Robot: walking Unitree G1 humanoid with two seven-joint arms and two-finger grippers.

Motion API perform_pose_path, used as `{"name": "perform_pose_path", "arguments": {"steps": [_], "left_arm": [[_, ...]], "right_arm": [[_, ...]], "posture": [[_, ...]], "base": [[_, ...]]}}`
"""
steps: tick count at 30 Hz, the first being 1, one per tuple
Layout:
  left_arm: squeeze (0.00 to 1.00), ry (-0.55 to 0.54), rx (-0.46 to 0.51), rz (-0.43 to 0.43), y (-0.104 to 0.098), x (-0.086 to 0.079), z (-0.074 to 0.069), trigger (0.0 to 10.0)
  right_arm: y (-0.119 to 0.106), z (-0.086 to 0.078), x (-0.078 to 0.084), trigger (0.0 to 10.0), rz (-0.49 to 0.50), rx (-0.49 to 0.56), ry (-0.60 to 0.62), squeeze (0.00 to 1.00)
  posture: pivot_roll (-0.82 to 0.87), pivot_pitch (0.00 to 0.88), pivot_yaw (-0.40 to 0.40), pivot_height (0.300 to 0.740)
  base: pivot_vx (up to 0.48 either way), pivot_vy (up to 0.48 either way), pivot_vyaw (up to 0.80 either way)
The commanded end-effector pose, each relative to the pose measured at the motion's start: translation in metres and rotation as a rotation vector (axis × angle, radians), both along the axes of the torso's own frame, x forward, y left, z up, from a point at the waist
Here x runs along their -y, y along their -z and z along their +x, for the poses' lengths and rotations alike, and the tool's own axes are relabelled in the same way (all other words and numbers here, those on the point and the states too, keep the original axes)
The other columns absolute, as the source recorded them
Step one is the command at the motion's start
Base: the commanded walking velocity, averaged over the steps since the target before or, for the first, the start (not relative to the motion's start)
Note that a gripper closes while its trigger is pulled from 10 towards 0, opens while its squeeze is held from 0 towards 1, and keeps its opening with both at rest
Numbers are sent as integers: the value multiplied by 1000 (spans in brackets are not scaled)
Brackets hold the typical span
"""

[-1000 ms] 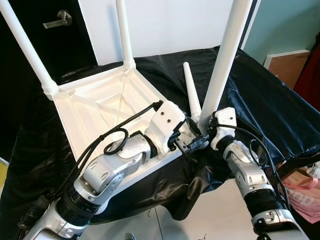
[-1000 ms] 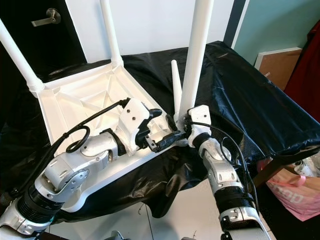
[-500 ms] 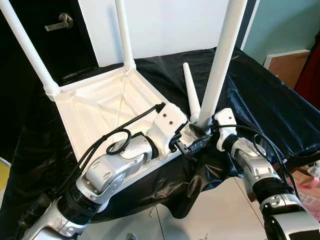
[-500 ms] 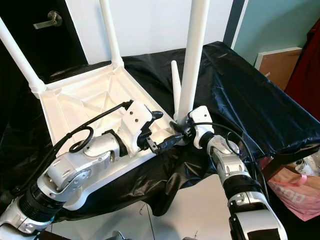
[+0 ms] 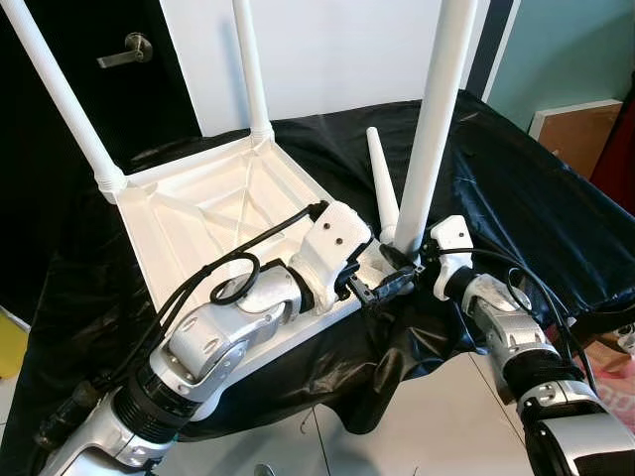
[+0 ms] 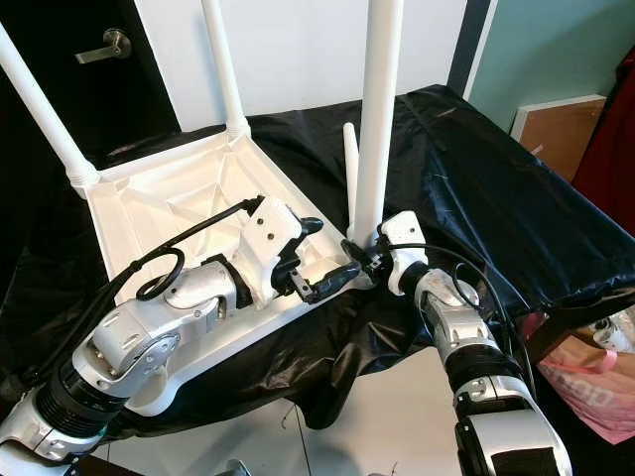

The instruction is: Building children table

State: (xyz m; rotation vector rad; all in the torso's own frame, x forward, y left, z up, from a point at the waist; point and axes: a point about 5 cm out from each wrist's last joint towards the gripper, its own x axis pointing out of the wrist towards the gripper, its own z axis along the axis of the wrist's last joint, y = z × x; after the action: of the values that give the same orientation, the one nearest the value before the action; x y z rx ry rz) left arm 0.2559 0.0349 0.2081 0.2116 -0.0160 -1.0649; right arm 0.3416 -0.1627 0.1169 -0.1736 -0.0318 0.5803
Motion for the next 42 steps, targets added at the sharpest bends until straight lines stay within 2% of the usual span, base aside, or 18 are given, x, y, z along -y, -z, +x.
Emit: {"name": "perform_pose_path", "arguments": {"steps": [1,2,10,12,14,15,16,17,18,19,21,22,24,30,36,42], "left_arm": [[0,198,-33,26,4,4,-10,10000],[0,195,-33,25,4,4,-10,10000],[0,192,-34,23,4,3,-10,10000],[0,190,-34,24,4,2,-10,10000],[0,190,-34,24,4,2,-10,10000],[0,190,-35,24,4,2,-10,10000],[0,190,-35,24,4,2,-10,10000],[0,191,-37,25,4,2,-11,10000],[0,191,-37,25,4,2,-11,10000],[0,192,-39,25,4,1,-11,10000],[0,192,-39,25,4,1,-11,10000],[0,192,-40,25,4,1,-11,10000],[0,193,-42,24,4,1,-11,10000],[0,199,-45,27,5,1,-11,10000],[0,202,-48,28,5,2,-12,10000],[0,202,-47,30,5,1,-11,10000]], "right_arm": [[19,-6,5,10000,-33,-74,57,0],[20,-6,4,10000,-22,-77,102,0],[21,-8,-9,10000,40,-73,242,0],[22,-10,-16,10000,80,-74,345,0],[22,-10,-16,10000,80,-74,345,0],[22,-11,-19,10000,93,-74,405,0],[22,-11,-19,10000,93,-74,405,0],[23,-13,-20,10000,102,-76,488,0],[23,-13,-20,10000,102,-76,488,0],[25,-15,-20,10000,101,-84,586,0],[25,-15,-20,10000,101,-84,586,0],[25,-18,-22,10000,117,-88,659,0],[24,-21,-27,10000,140,-82,707,0],[18,-26,-40,10000,175,-51,724,0],[15,-28,-42,10000,186,-42,726,0],[4,-28,-45,10000,217,15,692,0]], "posture": [[-96,0,30,740],[-99,0,29,740],[-98,0,30,740],[-99,0,33,740],[-99,0,33,740],[-99,0,32,740],[-99,0,32,740],[-99,1,34,740],[-99,1,34,740],[-99,1,34,740],[-99,1,34,740],[-99,2,37,740],[-98,2,37,740],[-100,4,46,740],[-100,3,48,740],[-106,0,49,740]], "base": [[0,0,0],[0,0,0],[0,0,0],[0,0,0],[0,0,0],[0,0,0],[0,0,0],[0,0,0],[0,0,0],[0,0,0],[0,0,0],[0,0,0],[0,0,0],[0,0,0],[0,0,0],[0,0,0]]}}
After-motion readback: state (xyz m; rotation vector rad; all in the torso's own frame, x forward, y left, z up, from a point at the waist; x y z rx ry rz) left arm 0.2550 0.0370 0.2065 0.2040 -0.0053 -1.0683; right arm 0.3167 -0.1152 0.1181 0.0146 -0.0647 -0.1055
